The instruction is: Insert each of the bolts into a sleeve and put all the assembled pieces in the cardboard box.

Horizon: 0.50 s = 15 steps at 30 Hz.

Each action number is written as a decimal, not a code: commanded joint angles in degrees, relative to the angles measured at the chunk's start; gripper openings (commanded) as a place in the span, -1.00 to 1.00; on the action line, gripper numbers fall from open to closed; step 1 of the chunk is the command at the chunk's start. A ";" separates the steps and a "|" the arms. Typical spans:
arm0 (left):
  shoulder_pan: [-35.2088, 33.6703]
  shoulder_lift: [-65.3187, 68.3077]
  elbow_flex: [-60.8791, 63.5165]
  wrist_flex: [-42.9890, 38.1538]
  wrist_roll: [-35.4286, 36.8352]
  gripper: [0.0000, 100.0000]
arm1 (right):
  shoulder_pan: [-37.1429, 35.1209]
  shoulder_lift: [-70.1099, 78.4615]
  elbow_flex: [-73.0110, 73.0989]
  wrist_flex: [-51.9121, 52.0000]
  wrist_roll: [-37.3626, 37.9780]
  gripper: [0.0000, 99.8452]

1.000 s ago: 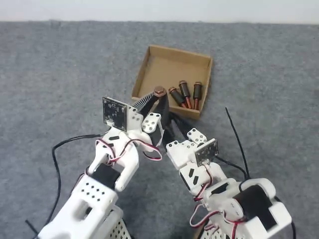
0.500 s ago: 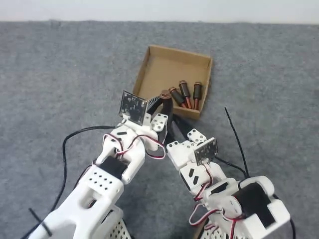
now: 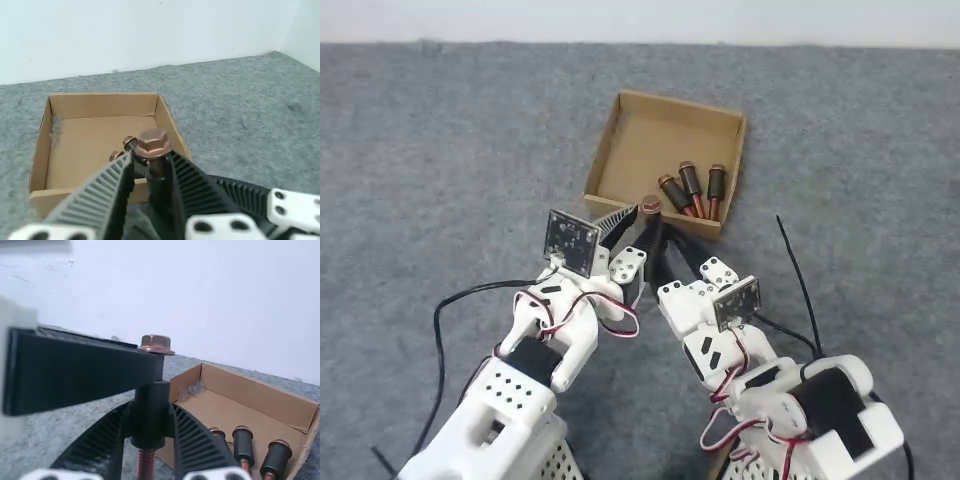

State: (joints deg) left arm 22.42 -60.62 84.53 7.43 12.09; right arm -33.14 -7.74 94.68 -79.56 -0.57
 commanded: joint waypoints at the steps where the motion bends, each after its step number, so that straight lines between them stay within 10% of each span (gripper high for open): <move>1: -0.79 -1.23 -1.54 0.79 1.49 -0.80 | 1.89 -1.27 1.14 -1.36 -0.26 -0.99; 15: -0.26 -15.03 -2.33 11.60 4.48 -0.69 | 1.98 -1.27 1.14 -1.19 -0.26 -0.99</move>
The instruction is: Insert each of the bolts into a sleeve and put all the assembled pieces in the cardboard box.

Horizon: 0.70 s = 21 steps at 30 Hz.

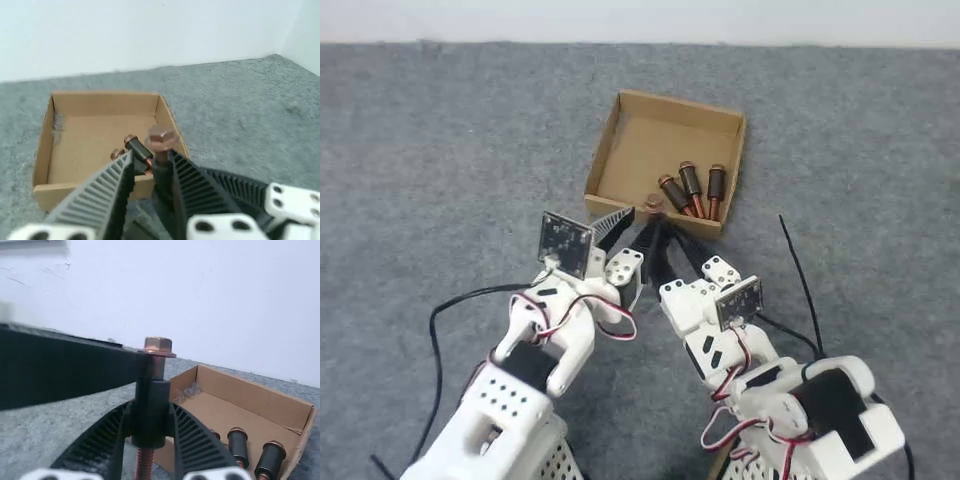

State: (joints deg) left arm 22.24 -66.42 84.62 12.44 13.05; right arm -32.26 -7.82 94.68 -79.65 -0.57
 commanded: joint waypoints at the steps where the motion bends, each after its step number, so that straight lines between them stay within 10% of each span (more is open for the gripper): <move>1: -0.18 -11.78 -2.42 8.70 5.19 -0.63 | 1.10 -1.19 1.14 -1.10 -0.26 -0.99; 7: -0.70 -22.77 -1.80 17.67 7.91 -0.47 | 1.10 -1.10 1.14 -1.10 -0.26 -0.99; 21: -27.78 -24.09 2.95 17.93 8.00 -0.96 | 3.21 -1.27 1.14 -1.54 -0.35 -0.99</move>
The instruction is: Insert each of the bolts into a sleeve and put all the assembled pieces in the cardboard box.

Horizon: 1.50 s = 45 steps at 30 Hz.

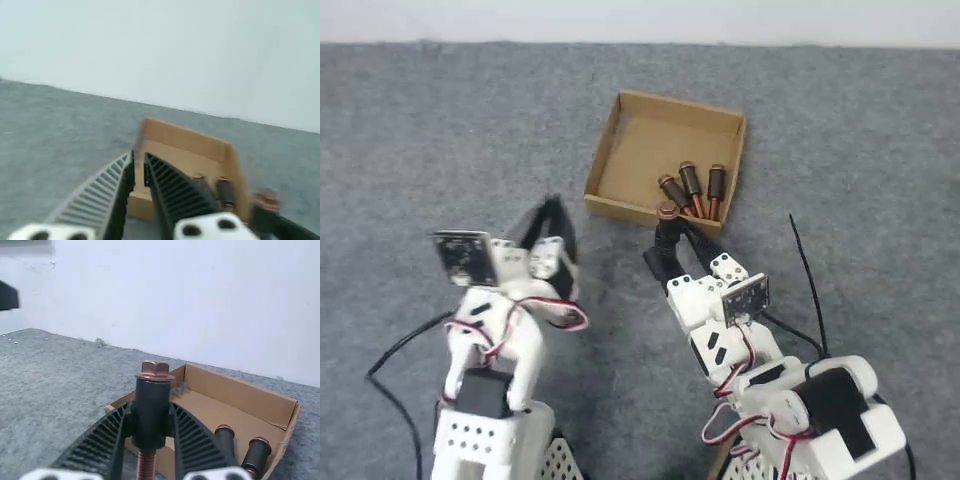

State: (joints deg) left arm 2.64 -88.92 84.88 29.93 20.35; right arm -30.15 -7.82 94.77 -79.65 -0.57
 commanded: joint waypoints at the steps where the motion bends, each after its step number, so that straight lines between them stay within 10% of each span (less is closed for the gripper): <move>1: -10.29 -1.67 4.35 0.44 0.70 -0.96 | 1.89 -1.63 1.05 -1.63 -0.35 -0.99; 12: -19.52 -1.67 12.09 6.15 -6.42 -0.96 | 7.34 -1.19 -14.95 3.65 -0.26 -0.99; 32: -17.32 -1.32 12.09 7.65 -11.60 -0.95 | 6.37 2.86 -60.57 75.65 -0.18 -0.99; 45: -17.32 -1.32 12.09 7.47 -11.69 -0.95 | 5.85 24.92 -77.89 78.90 3.08 -0.98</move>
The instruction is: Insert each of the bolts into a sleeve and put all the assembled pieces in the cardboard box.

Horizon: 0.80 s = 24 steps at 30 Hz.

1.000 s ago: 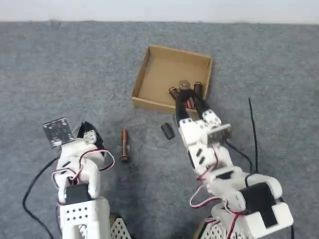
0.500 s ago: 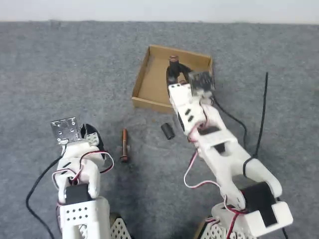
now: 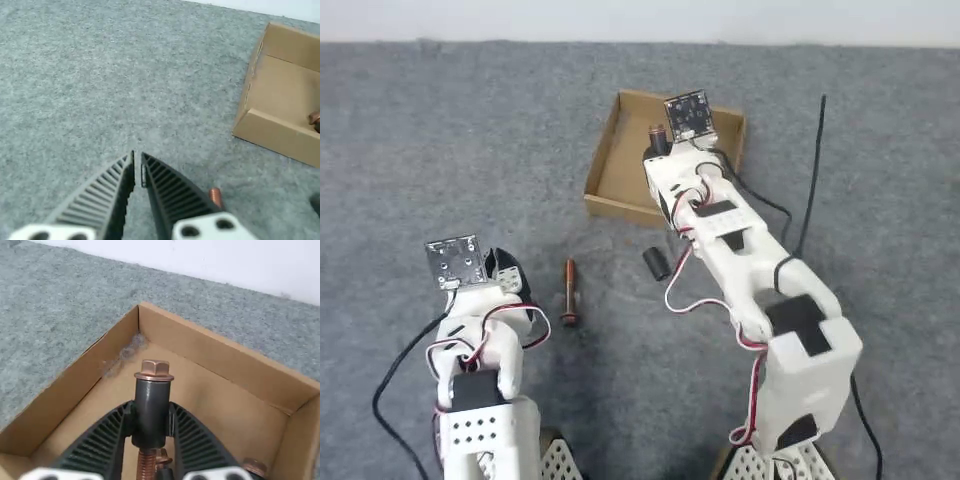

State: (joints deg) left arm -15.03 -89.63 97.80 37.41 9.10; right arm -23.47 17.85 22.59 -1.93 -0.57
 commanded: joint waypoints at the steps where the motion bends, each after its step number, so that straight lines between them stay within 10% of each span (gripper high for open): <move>1: 0.35 -0.62 -0.84 0.00 -0.44 -0.95 | -0.92 -0.22 -6.33 2.68 5.36 -0.98; 15: 0.35 -0.62 -0.84 -1.14 -0.44 -0.95 | -1.71 1.80 -13.36 19.82 10.73 -0.67; 24: 0.35 -0.62 -0.84 -1.14 -0.44 -0.95 | -1.71 -5.05 -10.90 20.35 10.73 -0.93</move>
State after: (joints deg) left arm -15.03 -89.63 97.80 37.41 9.10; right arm -24.70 20.31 12.57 18.11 9.36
